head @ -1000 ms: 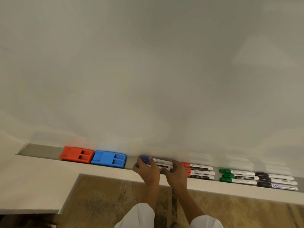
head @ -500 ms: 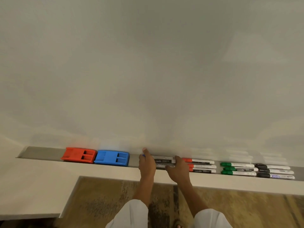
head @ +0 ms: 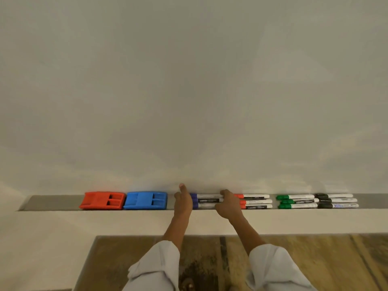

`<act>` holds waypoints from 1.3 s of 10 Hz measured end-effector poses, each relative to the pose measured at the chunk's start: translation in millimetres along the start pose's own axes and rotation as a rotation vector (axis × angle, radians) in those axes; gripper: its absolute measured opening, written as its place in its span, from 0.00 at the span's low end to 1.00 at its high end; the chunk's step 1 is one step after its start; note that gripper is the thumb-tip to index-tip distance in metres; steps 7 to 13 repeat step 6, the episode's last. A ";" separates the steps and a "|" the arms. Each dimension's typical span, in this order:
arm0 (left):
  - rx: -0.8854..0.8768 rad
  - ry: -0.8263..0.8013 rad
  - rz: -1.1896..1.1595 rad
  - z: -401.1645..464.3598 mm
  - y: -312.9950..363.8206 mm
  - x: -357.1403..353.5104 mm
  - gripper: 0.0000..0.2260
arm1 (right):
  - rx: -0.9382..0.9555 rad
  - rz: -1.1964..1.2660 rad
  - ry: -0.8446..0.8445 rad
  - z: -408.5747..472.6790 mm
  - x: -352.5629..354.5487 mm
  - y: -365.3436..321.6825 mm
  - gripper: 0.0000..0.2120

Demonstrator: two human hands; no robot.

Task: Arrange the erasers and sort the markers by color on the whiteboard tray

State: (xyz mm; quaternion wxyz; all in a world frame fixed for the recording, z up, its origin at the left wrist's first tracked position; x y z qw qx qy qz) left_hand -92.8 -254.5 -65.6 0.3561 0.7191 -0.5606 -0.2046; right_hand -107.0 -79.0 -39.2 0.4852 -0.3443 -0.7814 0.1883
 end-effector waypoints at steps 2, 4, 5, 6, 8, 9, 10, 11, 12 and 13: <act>-0.024 -0.043 -0.083 -1.2 0.6 3.4 0.33 | -0.015 -0.014 -0.007 -2.7 0.2 0.1 0.28; -0.120 0.006 0.001 -20.5 4.5 21.9 0.28 | 0.057 -0.042 0.043 -14.9 19.9 9.0 0.26; -0.254 0.041 0.166 -49.5 5.1 29.4 0.16 | 0.130 -0.091 0.047 -37.6 31.7 15.3 0.24; -0.416 0.049 0.317 -79.7 3.0 31.7 0.13 | 0.212 -0.134 0.062 -63.4 40.6 24.5 0.22; -0.416 0.049 0.317 -79.7 3.0 31.7 0.13 | 0.212 -0.134 0.062 -63.4 40.6 24.5 0.22; -0.416 0.049 0.317 -79.7 3.0 31.7 0.13 | 0.212 -0.134 0.062 -63.4 40.6 24.5 0.22; -0.416 0.049 0.317 -79.7 3.0 31.7 0.13 | 0.212 -0.134 0.062 -63.4 40.6 24.5 0.22; -0.416 0.049 0.317 -79.7 3.0 31.7 0.13 | 0.212 -0.134 0.062 -63.4 40.6 24.5 0.22; -0.416 0.049 0.317 -79.7 3.0 31.7 0.13 | 0.212 -0.134 0.062 -63.4 40.6 24.5 0.22; -0.416 0.049 0.317 -79.7 3.0 31.7 0.13 | 0.212 -0.134 0.062 -63.4 40.6 24.5 0.22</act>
Point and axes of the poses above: each hand's wrist, its own z-axis towards the middle knuckle, its own x-axis out of the back of the hand, y = z × x, the point moved 7 cm from there along z, towards the middle knuckle, and after that the axes turned 4 degrees about -y, right-handed, at the moved point
